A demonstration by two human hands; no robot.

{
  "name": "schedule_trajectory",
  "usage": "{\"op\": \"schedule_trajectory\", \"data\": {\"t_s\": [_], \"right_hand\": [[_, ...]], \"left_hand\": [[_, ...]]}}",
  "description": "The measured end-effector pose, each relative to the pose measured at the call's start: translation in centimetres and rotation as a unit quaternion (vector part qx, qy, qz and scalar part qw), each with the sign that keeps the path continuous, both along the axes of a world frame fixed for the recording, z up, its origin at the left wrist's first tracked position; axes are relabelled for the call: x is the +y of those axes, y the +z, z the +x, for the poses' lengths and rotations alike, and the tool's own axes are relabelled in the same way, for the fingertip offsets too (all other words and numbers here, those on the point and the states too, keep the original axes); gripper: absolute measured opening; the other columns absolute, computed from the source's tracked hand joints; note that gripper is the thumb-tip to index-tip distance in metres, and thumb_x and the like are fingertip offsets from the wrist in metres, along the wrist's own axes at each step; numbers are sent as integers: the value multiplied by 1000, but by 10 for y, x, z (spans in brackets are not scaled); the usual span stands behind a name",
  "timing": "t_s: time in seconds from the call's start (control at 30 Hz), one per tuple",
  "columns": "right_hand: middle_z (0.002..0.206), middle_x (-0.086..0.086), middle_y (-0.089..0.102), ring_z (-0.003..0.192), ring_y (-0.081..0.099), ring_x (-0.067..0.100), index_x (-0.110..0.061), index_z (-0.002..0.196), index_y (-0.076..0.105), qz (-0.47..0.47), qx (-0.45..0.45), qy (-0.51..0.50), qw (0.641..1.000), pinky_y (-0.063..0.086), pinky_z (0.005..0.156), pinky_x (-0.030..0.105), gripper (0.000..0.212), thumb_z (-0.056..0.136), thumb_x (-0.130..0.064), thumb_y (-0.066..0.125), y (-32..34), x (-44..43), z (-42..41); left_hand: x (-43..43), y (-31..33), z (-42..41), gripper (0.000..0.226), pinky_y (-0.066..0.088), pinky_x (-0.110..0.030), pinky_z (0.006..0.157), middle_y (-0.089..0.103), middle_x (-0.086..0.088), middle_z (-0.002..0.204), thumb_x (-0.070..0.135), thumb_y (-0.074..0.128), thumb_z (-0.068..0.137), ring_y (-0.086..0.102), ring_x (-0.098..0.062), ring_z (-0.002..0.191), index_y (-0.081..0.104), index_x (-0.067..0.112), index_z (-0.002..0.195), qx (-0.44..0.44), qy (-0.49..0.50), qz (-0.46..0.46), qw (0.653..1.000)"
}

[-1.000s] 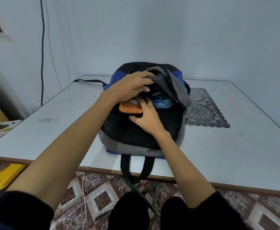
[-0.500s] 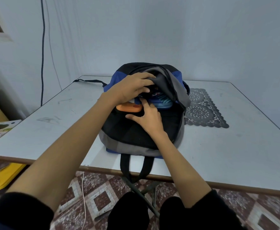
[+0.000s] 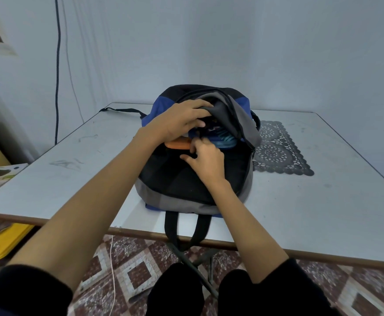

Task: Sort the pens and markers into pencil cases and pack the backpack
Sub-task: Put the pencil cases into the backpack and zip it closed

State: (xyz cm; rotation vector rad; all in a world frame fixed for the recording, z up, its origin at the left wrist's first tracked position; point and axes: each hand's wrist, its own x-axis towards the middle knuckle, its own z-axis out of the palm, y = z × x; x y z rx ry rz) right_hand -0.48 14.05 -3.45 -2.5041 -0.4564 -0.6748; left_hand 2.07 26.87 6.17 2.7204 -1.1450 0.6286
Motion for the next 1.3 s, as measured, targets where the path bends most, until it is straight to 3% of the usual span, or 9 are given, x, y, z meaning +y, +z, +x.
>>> {"op": "schedule_trajectory", "data": {"t_s": [0.07, 0.17, 0.4, 0.53, 0.9, 1.03, 1.13, 1.2, 1.3], "right_hand": [[94, 6, 63, 85, 62, 27, -11, 84, 64, -39, -39, 34, 998, 48, 62, 37, 24, 82, -33, 71, -3, 2, -1], [91, 6, 66, 85, 63, 26, -10, 82, 68, -68, -71, 61, 993, 47, 58, 34, 18, 82, -27, 70, -5, 4, -2], [123, 12, 55, 114, 50, 28, -7, 117, 60, -158, -39, 97, 982, 47, 82, 39, 34, 89, -26, 58, -5, 8, -3], [142, 10, 43, 125, 40, 28, -11, 141, 43, -204, 4, 86, 975, 35, 93, 39, 51, 96, -33, 46, -8, 9, 1], [160, 1, 19, 141, 24, 20, -20, 154, 16, -244, 72, 86, 963, 20, 106, 38, 57, 101, -37, 29, -11, 9, 5], [153, 5, 35, 133, 33, 24, -20, 146, 38, -234, 45, 85, 968, 24, 100, 39, 51, 98, -37, 37, -9, 9, 5], [122, 11, 58, 114, 48, 29, -12, 113, 65, -199, -38, -3, 979, 32, 91, 42, 35, 85, -31, 54, -6, 9, 1], [110, 13, 62, 107, 53, 30, -9, 98, 69, -157, -57, -87, 982, 37, 87, 44, 28, 77, -26, 62, -5, 7, -2], [122, 16, 56, 119, 46, 32, -6, 106, 67, -152, -24, -100, 983, 34, 99, 51, 34, 83, -30, 59, -7, 7, -2]], "left_hand": [[0, -1, 0, 35, 41, -44, 104, 46, -13, 145, 8, 55, 96, 45, -31, 130, 58, 5, 131, 2, -3, 0, 1000], [-1, -1, 1, 35, 41, -45, 103, 47, -13, 144, 7, 55, 96, 46, -31, 129, 58, 5, 131, 7, -4, -4, 1000], [-1, -2, 1, 33, 43, -47, 101, 48, -14, 142, 8, 56, 95, 48, -33, 126, 60, 3, 128, -3, -8, -1, 1000], [-1, -2, -1, 34, 44, -48, 99, 49, -17, 141, 9, 57, 93, 50, -36, 123, 61, 1, 125, -8, -15, 7, 1000], [0, -6, -4, 35, 40, -46, 104, 49, -14, 143, 9, 57, 95, 48, -34, 127, 59, 4, 130, -4, -4, -7, 1000], [1, -10, -4, 36, 36, -41, 107, 48, -13, 144, 9, 57, 95, 46, -32, 129, 58, 4, 131, 2, -1, -10, 1000], [1, -9, -2, 35, 38, -45, 107, 48, -12, 144, 11, 56, 96, 46, -32, 129, 58, 5, 131, 8, 3, -14, 1000], [1, -8, -1, 34, 39, -47, 106, 49, -12, 143, 12, 55, 96, 47, -31, 128, 59, 6, 129, 8, 1, -17, 1000], [2, -7, -1, 33, 40, -48, 105, 49, -11, 143, 13, 55, 97, 47, -30, 128, 59, 6, 129, 7, 1, -18, 1000]]}}
